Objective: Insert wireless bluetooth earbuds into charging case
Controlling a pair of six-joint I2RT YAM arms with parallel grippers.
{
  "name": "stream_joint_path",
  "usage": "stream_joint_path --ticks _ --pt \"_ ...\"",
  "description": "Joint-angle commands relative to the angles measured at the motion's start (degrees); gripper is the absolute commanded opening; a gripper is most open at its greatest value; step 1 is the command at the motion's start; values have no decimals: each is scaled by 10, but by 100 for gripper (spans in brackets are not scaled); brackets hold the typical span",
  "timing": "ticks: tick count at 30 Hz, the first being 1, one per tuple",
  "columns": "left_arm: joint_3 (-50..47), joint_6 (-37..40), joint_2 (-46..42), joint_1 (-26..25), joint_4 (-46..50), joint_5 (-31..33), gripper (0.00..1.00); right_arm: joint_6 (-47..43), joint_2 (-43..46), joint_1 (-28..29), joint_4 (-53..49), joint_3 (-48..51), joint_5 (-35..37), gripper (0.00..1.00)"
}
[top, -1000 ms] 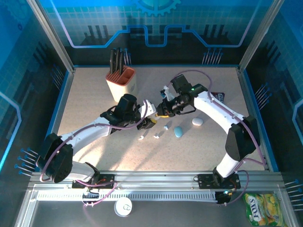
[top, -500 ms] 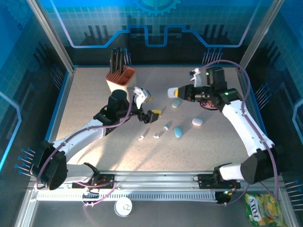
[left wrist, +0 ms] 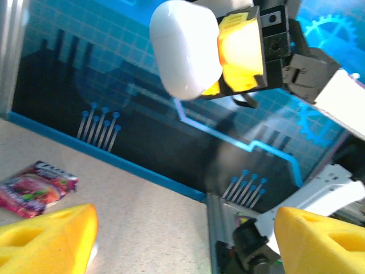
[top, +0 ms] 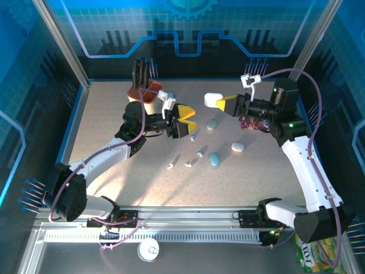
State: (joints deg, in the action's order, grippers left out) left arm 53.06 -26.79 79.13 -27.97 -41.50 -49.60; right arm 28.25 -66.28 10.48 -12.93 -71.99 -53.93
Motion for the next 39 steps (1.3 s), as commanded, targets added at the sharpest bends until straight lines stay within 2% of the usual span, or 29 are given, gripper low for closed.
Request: stream_joint_path --ticks 1,8,17,32,39 --pt "32 -27 3 -11 -40 -54 77 -28 -5 36 19 -18 -44 10" --pt "51 -15 -6 -21 -23 -67 63 -50 -20 79 13 -29 -55 10" --pt "65 -13 -13 -27 -15 -64 47 -84 -22 91 -11 -25 -53 10" --pt "58 -8 -13 -27 -22 -50 39 -108 -23 91 -40 -13 -52 9" --pt "54 -3 -14 -27 -25 -49 27 -112 -28 92 -49 -13 -48 9"
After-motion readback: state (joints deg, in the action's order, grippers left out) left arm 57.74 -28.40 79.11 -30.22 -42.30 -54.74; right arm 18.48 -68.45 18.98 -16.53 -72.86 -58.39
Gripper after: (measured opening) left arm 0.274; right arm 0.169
